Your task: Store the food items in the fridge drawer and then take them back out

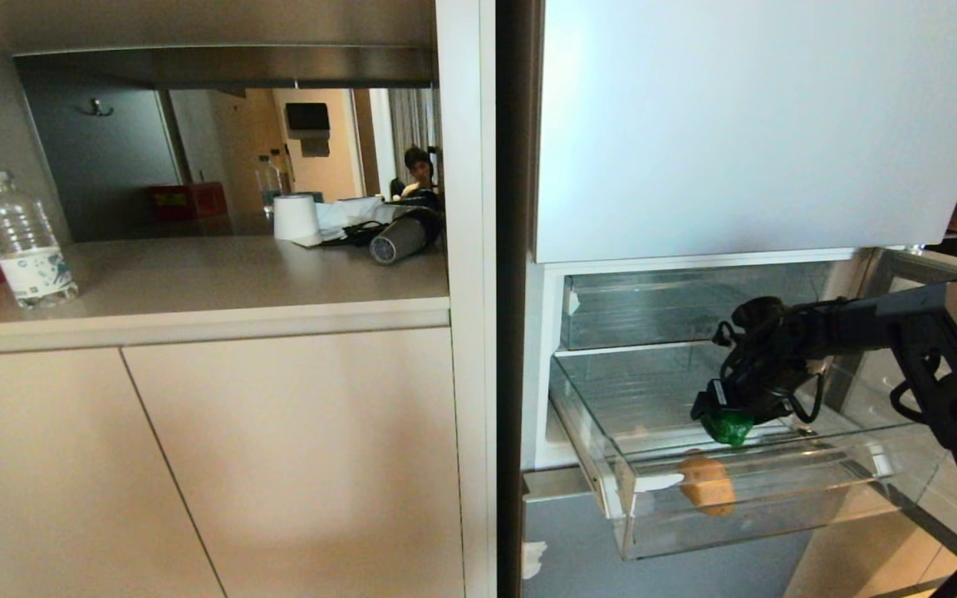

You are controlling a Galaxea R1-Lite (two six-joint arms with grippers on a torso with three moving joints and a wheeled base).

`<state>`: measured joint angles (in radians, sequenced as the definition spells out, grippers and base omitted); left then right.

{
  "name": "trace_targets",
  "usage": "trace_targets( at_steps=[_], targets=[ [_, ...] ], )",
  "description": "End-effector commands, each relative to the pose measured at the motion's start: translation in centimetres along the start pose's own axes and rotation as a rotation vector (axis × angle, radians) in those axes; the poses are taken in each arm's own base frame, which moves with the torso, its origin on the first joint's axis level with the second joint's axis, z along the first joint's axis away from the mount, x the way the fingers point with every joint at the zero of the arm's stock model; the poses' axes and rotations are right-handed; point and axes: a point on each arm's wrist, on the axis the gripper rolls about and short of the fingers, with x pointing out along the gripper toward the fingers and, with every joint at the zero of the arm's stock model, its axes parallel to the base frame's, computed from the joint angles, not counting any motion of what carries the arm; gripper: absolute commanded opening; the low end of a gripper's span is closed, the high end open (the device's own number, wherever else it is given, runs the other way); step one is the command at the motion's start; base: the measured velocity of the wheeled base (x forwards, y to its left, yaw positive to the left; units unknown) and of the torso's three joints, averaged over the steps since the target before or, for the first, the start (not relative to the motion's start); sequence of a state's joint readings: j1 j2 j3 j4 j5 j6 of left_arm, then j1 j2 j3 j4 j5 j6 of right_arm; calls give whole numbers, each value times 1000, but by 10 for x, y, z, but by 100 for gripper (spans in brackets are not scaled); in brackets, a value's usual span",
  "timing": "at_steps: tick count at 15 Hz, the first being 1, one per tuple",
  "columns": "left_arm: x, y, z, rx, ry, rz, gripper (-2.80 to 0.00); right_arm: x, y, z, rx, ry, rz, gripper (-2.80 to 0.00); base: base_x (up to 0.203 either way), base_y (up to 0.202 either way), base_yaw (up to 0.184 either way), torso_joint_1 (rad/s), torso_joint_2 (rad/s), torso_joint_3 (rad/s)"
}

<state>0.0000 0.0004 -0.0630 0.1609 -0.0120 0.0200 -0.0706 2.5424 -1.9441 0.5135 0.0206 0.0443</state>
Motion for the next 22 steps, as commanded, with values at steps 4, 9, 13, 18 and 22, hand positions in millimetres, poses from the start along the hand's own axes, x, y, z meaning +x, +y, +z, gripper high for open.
trace_targets(
  at_steps=[4,9,13,18,22],
  targets=[
    [0,0,0,0,-2,0,-280,8,-1,1,3,-20,2,0,0,0,0,0,0,0],
    [0,0,0,0,1,0,-280,18,-3,2,4,-52,0,0,0,0,0,0,0,0],
    [0,0,0,0,-1,0,-280,20,-4,2,6,-54,0,0,0,0,0,0,0,0],
    [0,0,0,0,-2,0,-280,23,-7,2,11,-54,-5,-280,0,0,0,0,0,0],
    [0,0,0,0,-2,0,-280,28,-9,3,13,-78,-4,-280,0,0,0,0,0,0]
  ],
)
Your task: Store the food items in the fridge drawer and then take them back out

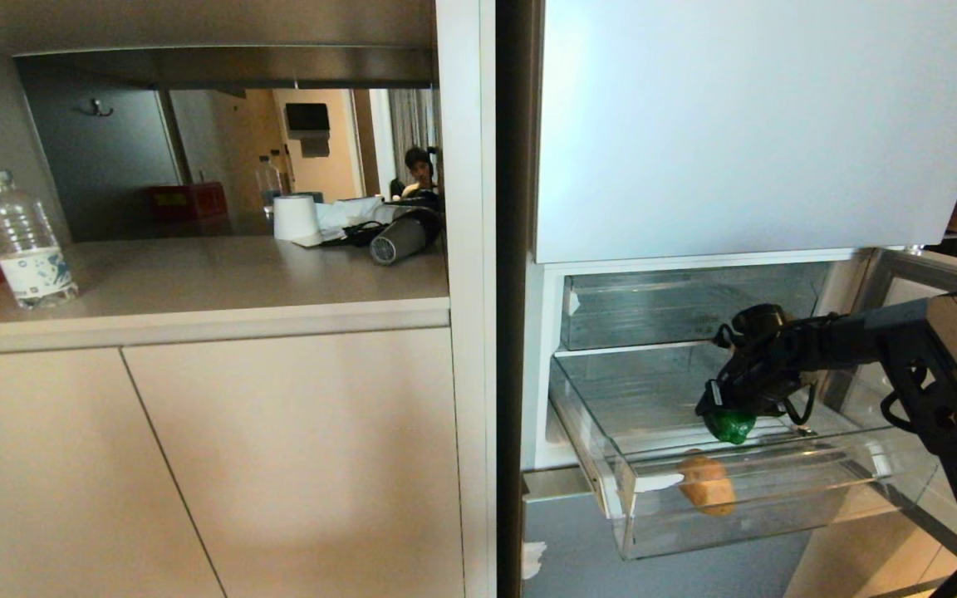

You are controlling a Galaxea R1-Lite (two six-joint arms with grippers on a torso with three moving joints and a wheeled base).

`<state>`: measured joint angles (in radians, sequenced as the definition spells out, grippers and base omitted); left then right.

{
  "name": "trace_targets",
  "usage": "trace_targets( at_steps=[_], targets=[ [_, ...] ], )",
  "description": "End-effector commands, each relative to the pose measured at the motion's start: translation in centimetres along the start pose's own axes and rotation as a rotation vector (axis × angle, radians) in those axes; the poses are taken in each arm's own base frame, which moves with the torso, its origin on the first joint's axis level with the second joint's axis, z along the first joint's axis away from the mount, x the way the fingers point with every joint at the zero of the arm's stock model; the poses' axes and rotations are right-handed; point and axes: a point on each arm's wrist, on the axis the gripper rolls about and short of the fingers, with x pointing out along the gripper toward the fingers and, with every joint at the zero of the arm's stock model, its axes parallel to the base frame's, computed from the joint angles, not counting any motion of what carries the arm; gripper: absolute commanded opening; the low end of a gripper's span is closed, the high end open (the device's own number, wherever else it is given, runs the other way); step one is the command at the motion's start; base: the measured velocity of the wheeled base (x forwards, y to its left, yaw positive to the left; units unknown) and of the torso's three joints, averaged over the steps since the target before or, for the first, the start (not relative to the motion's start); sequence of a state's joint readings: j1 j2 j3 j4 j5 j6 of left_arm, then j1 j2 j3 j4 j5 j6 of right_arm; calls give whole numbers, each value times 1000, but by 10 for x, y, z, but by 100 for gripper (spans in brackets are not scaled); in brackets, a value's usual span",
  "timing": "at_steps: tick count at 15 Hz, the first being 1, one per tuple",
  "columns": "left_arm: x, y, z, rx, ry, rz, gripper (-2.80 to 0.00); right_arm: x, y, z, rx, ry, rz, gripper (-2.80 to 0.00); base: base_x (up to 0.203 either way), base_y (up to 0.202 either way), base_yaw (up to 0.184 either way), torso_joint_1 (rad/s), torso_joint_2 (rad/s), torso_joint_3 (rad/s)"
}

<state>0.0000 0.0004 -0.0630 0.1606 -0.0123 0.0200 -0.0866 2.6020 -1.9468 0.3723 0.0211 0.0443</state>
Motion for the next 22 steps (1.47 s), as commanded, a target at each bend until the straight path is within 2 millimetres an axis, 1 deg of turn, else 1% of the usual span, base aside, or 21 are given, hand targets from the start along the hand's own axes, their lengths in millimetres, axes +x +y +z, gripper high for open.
trace_targets(
  at_steps=[1,3,5,8,14,18,22],
  targets=[
    [0,0,0,0,-1,0,-280,2,-1,-1,1,6,0,-280,0,0,0,0,0,0],
    [0,0,0,0,0,0,-280,-1,0,-2,1,8,0,-280,0,0,0,0,0,0],
    [0,0,0,0,-1,0,-280,-12,0,2,5,-4,0,-280,0,0,0,0,0,0],
    [0,0,0,0,-1,0,-280,-37,2,3,27,-17,3,-280,0,0,0,0,0,0],
    [0,0,0,0,0,0,-280,-94,8,-18,23,14,16,-280,0,0,0,0,0,0],
    [0,0,0,0,-1,0,-280,-132,10,-37,19,13,38,-280,0,0,0,0,0,0],
    [0,0,0,0,-1,0,-280,-159,9,-51,13,-51,43,-280,0,0,0,0,0,0]
  ],
)
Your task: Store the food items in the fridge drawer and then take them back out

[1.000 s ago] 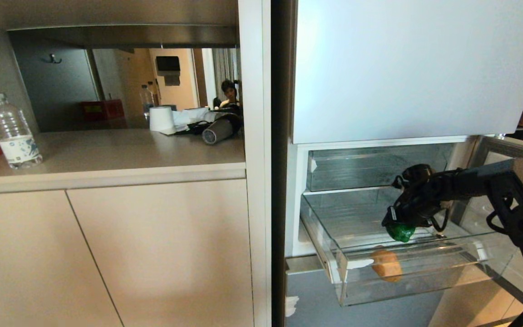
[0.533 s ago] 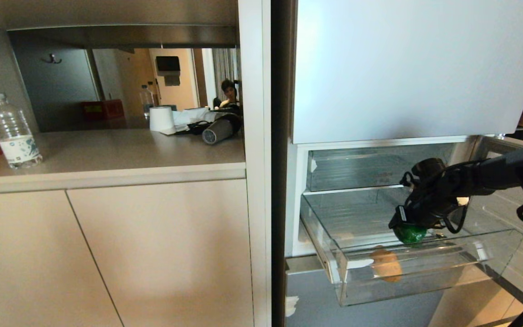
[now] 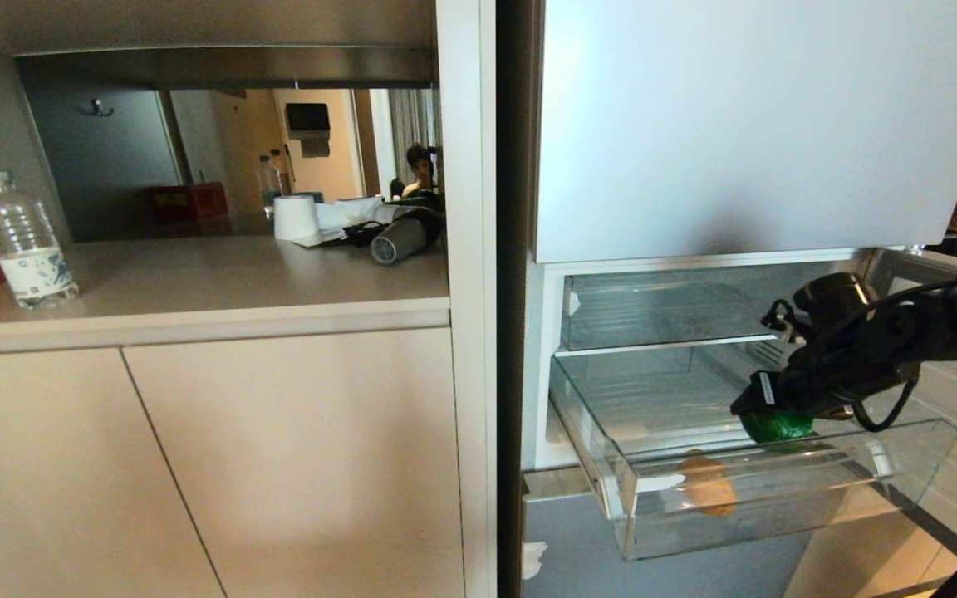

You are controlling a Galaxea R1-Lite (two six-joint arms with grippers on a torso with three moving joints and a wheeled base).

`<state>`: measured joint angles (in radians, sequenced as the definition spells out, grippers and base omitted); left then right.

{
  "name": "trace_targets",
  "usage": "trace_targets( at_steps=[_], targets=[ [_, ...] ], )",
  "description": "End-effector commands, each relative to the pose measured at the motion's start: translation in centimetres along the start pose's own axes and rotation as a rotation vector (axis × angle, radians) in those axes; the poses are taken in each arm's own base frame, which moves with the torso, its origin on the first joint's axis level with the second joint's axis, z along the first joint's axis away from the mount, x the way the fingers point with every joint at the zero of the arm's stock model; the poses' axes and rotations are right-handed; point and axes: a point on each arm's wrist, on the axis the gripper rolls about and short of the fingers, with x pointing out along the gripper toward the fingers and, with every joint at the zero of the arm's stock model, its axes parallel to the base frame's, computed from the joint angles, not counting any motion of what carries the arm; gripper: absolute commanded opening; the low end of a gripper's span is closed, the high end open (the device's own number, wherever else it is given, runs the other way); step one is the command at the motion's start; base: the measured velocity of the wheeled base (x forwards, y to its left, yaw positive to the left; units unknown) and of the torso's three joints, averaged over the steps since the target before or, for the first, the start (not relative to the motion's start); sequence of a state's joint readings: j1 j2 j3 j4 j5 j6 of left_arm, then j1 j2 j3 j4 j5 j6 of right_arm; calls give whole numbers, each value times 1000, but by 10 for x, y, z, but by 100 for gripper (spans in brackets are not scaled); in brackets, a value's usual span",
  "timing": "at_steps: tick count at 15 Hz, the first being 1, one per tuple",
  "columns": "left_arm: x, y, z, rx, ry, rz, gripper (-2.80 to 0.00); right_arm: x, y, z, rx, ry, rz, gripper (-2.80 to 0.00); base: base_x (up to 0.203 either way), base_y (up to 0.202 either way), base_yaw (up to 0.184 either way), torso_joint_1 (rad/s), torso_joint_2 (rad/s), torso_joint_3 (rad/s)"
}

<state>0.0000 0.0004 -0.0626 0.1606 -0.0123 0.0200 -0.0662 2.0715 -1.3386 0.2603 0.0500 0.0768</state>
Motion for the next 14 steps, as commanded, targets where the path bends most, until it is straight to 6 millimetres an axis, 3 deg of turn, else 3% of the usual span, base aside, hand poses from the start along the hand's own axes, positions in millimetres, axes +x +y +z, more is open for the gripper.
trace_targets(
  at_steps=[1,7,14],
  targets=[
    [0,0,0,0,0,0,-280,-23,1,-6,-1,-18,3,-280,0,0,0,0,0,0],
    [0,0,0,0,0,0,-280,-53,1,-24,-3,-51,8,-280,0,0,0,0,0,0],
    [0,0,0,0,-2,0,-280,-52,1,-28,-4,-40,7,-280,0,0,0,0,0,0]
  ],
)
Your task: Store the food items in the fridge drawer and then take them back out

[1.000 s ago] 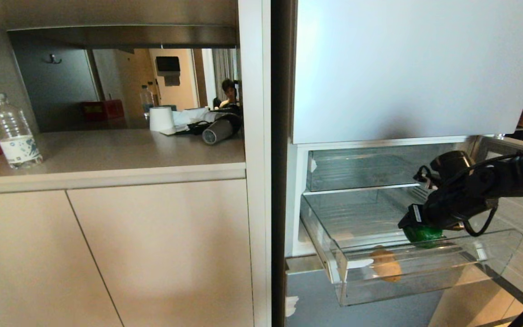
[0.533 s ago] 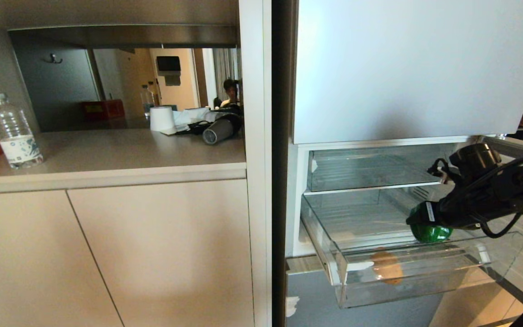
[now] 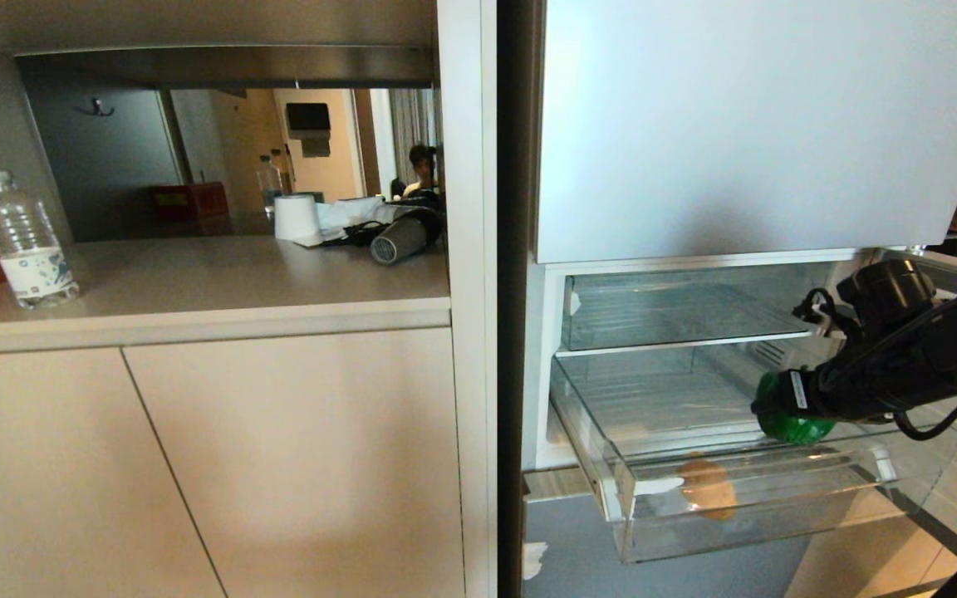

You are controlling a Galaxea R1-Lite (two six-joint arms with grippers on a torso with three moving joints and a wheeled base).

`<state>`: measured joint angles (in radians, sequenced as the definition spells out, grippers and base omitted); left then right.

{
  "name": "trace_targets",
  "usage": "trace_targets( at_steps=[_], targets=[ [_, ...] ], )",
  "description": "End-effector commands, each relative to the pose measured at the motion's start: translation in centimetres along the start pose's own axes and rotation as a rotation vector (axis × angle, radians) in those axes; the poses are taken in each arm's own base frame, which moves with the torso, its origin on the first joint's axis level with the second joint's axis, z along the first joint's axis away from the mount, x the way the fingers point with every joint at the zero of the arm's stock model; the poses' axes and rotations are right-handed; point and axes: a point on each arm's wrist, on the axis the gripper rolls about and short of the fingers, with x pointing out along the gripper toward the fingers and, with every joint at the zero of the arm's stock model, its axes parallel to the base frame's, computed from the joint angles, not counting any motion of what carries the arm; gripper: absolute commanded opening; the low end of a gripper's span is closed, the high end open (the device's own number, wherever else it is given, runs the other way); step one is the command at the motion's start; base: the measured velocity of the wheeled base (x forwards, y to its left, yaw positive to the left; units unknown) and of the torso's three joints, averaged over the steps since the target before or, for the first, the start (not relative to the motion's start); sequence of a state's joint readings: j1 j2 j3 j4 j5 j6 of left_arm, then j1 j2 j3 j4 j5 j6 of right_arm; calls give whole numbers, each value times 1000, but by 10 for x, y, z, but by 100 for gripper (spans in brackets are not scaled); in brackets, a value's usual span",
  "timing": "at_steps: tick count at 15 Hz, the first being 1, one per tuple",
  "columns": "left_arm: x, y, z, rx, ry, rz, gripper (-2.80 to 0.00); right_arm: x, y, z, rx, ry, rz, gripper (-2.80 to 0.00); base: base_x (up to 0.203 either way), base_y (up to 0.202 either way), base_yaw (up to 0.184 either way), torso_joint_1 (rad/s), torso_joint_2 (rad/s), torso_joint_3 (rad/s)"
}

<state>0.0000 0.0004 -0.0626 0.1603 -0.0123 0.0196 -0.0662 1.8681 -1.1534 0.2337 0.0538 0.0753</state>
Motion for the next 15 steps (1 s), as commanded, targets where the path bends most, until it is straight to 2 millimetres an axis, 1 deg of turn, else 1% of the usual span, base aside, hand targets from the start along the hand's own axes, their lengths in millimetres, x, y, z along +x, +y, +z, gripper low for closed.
trace_targets(
  at_steps=[1,5,7,11,12,13,15],
  targets=[
    [0,0,0,0,-1,1,-280,0,0,-1,0,4,0,-280,0,0,0,0,0,0],
    [0,0,0,0,-1,0,-280,3,0,3,-3,-33,-2,-280,0,0,0,0,0,0],
    [0,0,0,0,-1,0,-280,16,-1,5,-2,-46,-4,-280,0,0,0,0,0,0],
    [0,0,0,0,-1,0,-280,50,-2,15,-5,-120,-1,-280,0,0,0,0,0,0],
    [0,0,0,0,-2,0,-280,55,-2,17,-5,-140,0,-280,0,0,0,0,0,0],
    [0,0,0,0,-1,1,-280,57,-2,17,-4,-142,1,-280,0,0,0,0,0,0],
    [0,0,0,0,-2,0,-280,54,-2,17,-2,-148,0,-280,0,0,0,0,0,0]
  ],
)
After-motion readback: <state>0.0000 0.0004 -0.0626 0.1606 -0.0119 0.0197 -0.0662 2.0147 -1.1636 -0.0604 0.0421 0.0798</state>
